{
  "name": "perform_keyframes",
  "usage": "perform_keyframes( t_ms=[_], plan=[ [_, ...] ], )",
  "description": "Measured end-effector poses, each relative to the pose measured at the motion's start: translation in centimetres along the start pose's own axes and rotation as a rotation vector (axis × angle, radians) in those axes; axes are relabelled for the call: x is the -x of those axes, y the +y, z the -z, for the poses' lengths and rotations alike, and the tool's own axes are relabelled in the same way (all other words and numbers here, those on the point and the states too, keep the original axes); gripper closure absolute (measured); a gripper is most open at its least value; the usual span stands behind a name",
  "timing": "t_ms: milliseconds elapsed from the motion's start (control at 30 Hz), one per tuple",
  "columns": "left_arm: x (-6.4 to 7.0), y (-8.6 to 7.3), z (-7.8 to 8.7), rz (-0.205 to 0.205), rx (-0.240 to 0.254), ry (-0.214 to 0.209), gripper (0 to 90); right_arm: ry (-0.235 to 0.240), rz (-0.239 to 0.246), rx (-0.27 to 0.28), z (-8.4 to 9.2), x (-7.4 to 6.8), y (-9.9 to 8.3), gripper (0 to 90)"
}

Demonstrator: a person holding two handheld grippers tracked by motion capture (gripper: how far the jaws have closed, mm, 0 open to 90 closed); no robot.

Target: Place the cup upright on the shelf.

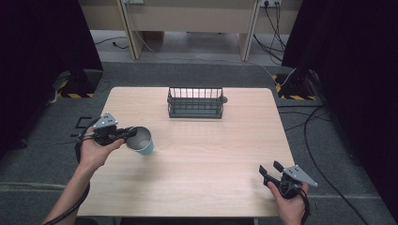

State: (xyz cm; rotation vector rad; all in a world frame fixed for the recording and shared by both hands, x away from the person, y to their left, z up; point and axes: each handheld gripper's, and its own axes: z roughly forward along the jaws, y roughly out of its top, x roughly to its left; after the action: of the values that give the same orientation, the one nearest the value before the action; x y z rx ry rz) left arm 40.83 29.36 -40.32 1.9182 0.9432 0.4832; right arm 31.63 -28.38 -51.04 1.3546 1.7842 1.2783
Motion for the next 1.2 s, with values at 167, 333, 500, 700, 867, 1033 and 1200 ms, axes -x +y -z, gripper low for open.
perform_keyframes(
  t_ms=[167,333,500,700,867,1033,1200],
  plan=[
    [0.0,0.4,-0.3,0.008,0.010,-0.003,82.6,0.002,-0.002,0.000,0.0,0.0,0.0,34.5],
    [-0.1,1.0,-0.7,0.015,0.024,-0.009,82.6,0.004,-0.011,-0.002,0.0,0.0,0.0,34.7],
    [-0.1,1.6,-1.0,0.015,0.029,-0.011,82.6,0.005,-0.008,-0.003,0.0,0.1,0.0,34.8],
    [0.0,2.3,-1.2,0.009,0.038,-0.014,82.6,0.005,-0.009,-0.004,0.0,0.1,0.0,35.0],
    [0.2,3.0,-1.8,0.008,0.045,-0.026,82.6,0.005,-0.010,-0.003,0.0,0.1,0.0,35.0],
    [0.3,3.4,-2.2,0.010,0.049,-0.029,82.5,0.006,-0.016,-0.003,0.0,0.1,0.0,35.1],
    [0.3,3.9,-2.5,0.010,0.054,-0.030,82.6,0.008,-0.017,-0.003,0.1,0.1,0.0,35.4]
  ],
)
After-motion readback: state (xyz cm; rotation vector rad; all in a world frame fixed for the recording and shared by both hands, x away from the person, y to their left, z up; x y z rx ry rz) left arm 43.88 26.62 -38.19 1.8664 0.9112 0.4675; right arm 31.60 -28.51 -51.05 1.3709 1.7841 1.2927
